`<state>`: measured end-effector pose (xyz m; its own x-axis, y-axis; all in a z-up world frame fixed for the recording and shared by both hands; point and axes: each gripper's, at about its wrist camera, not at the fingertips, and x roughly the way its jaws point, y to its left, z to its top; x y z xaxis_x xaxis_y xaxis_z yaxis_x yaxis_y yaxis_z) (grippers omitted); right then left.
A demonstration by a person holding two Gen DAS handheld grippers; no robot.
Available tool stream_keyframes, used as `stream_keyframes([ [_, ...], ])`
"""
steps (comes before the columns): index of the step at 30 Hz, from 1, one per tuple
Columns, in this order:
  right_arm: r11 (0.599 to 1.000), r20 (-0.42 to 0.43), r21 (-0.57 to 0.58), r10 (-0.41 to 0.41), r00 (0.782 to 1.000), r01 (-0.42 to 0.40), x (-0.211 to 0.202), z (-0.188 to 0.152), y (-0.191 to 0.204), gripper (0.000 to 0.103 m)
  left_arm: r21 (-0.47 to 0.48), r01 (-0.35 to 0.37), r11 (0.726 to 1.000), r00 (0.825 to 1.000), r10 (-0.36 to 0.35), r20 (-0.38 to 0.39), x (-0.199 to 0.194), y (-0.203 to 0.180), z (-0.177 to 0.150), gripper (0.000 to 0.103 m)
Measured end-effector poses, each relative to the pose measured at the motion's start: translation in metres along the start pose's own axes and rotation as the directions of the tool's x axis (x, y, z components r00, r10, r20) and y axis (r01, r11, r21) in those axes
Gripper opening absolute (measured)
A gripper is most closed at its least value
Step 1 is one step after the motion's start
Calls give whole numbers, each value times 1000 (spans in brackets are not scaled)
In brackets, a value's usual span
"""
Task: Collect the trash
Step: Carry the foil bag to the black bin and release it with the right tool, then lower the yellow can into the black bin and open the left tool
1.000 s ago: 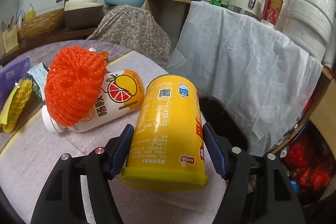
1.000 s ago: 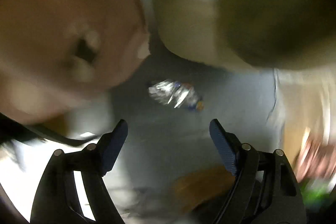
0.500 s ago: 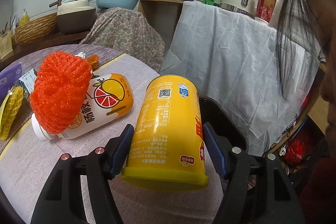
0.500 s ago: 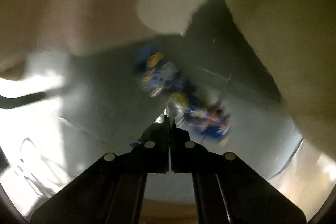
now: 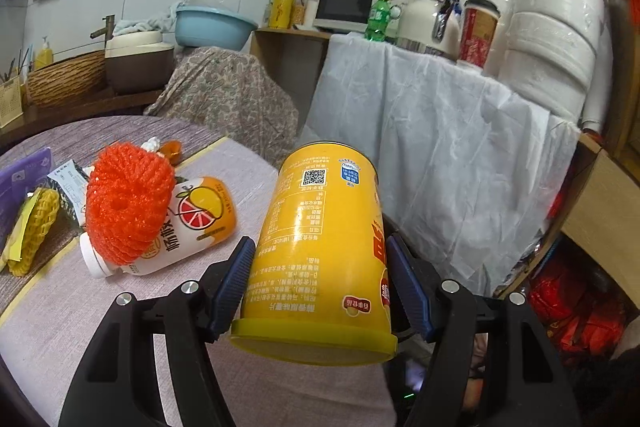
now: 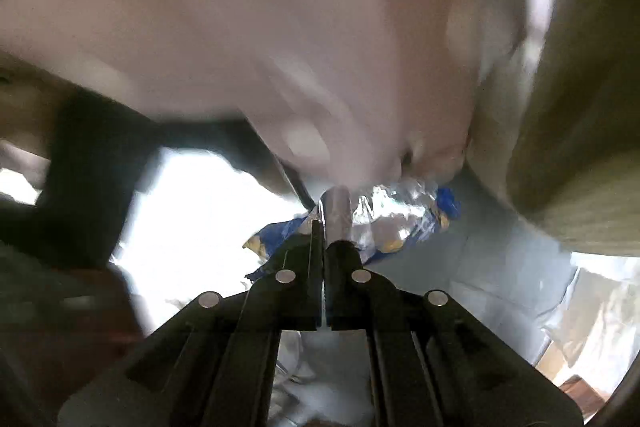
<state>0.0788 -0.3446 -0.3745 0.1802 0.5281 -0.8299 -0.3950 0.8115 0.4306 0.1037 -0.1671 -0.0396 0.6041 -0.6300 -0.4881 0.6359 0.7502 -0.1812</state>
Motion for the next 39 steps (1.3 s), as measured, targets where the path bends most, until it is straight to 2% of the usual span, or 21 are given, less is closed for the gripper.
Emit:
stream_keyframes([
  [1, 999, 31, -5, 33, 999, -33, -22, 3, 2, 1, 4, 2, 1000, 1000, -2, 5, -1, -2, 0, 66],
  [3, 1000, 144, 1, 7, 990, -8, -69, 11, 7, 1, 8, 7, 1000, 1000, -7, 12, -2, -4, 2, 66],
  [4, 999, 198, 16, 48, 979, -52, -94, 16, 6, 1, 1, 12, 1000, 1000, -12, 13, -2, -3, 3, 66],
  [5, 999, 245, -1, 34, 969, -35, -115, 22, 11, 1, -4, 23, 1000, 1000, -23, 12, -3, -3, 3, 66],
  [7, 1000, 321, -6, -1, 947, 3, -150, 34, 19, 1, -4, 26, 1000, 1000, -26, 12, -3, -3, 4, 66],
  [9, 997, 390, 6, -70, 918, 74, -182, 46, 23, 1, 6, 14, 1000, 1000, -14, 8, -1, -5, 3, 66],
  [10, 996, 417, 23, -83, 905, 81, -193, 38, 25, 1, 4, 17, 1000, 1000, -17, 3, 0, -5, 2, 66],
  [12, 985, 475, 79, -170, 863, 150, -213, 39, 29, 1, 1, 28, 1000, 1000, -28, -9, 1, -5, 3, 66],
  [14, 965, 481, 159, -260, 837, 208, -223, 49, 19, 1, 6, 18, 1000, 1000, -18, -15, 2, -7, 4, 66],
  [16, 934, 488, 250, -348, 800, 254, -229, 56, 5, 1, 7, 19, 1000, 999, -19, -31, 5, -11, 7, 66],
  [18, 899, 460, 297, -429, 777, 321, -208, 58, -2, 2, 7, 25, 1000, 998, -24, -51, 10, -16, 10, 66],
  [20, 887, 445, 318, -452, 774, 335, -202, 62, -11, 4, 33, 28, 999, 996, -25, -81, 20, -26, 14, 66],
  [22, 878, 421, 352, -457, 783, 324, -193, 62, -25, 28, 46, 51, 998, 989, -44, -138, 37, -35, 17, 66],
  [23, 878, 409, 366, -450, 794, 309, -198, 55, -41, 62, 37, 64, 997, 984, -57, -168, 46, -38, 18, 66],
  [24, 870, 403, 390, -455, 794, 301, -195, 52, -46, 74, 29, 80, 996, 977, -73, -199, 56, -42, 18, 66],
  [26, 859, 431, 411, -477, 766, 304, -191, 42, -46, 74, 36, 92, 995, 962, -80, -261, 81, -53, 19, 66],
  [28, 855, 447, 445, -469, 762, 266, -192, 36, -53, 74, 41, 93, 995, 950, -76, -302, 106, -66, 22, 66],
  [31, 807, 430, 513, -537, 726, 292, -199, 23, -50, 74, 33, 98, 995, 922, -78, -378, 150, -83, 22, 66],
  [34, 761, 425, 570, -597, 680, 311, -213, 10, -50, 76, 30, 91, 995, 875, -65, -480, 200, -99, 12, 66],
  [37, 715, 391, 608, -647, 655, 344, -217, 0, -54, 78, 30, 74, 997, 813, -43, -581, 247, -112, -8, 67],
  [39, 694, 369, 630, -664, 650, 350, -220, -8, -60, 80, 42, 47, 998, 778, -10, -628, 272, -115, -21, 67],
])
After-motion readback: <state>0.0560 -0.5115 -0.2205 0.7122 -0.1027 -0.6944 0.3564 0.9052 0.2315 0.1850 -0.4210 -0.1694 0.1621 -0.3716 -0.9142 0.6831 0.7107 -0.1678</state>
